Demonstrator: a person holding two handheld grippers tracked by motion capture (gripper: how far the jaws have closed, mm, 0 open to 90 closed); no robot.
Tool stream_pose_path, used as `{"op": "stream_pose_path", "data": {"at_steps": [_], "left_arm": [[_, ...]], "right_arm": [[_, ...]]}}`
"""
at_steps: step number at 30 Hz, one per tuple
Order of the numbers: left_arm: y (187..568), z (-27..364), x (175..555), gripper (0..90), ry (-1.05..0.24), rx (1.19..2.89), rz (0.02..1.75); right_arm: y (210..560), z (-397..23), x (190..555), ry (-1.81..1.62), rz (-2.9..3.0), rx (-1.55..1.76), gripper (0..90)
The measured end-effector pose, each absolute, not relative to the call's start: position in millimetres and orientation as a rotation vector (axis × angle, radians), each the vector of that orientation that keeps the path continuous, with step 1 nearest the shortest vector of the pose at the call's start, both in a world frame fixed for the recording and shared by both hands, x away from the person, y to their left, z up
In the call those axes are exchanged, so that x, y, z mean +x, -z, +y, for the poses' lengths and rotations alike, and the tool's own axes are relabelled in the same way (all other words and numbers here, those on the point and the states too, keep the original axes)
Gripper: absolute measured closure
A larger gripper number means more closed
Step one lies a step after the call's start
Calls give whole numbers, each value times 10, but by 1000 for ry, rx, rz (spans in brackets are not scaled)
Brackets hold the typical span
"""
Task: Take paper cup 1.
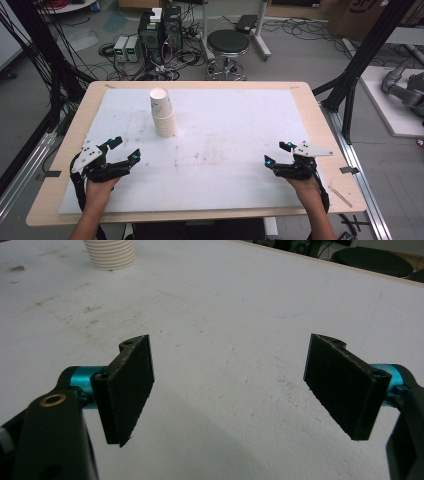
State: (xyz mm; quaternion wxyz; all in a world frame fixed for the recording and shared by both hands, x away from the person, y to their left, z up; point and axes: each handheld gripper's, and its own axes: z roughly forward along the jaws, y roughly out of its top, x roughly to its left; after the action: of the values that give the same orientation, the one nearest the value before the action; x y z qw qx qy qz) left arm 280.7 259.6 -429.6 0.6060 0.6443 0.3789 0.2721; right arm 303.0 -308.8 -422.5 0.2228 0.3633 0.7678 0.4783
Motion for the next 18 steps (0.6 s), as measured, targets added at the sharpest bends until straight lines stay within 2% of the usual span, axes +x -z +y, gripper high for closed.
{"op": "stream_pose_path", "data": {"at_steps": [18], "left_arm": [[4087, 2469, 3040, 153, -605, 1519, 836]], "right_arm": [[4188, -3059, 2990, -1330, 2136, 992, 207]]}}
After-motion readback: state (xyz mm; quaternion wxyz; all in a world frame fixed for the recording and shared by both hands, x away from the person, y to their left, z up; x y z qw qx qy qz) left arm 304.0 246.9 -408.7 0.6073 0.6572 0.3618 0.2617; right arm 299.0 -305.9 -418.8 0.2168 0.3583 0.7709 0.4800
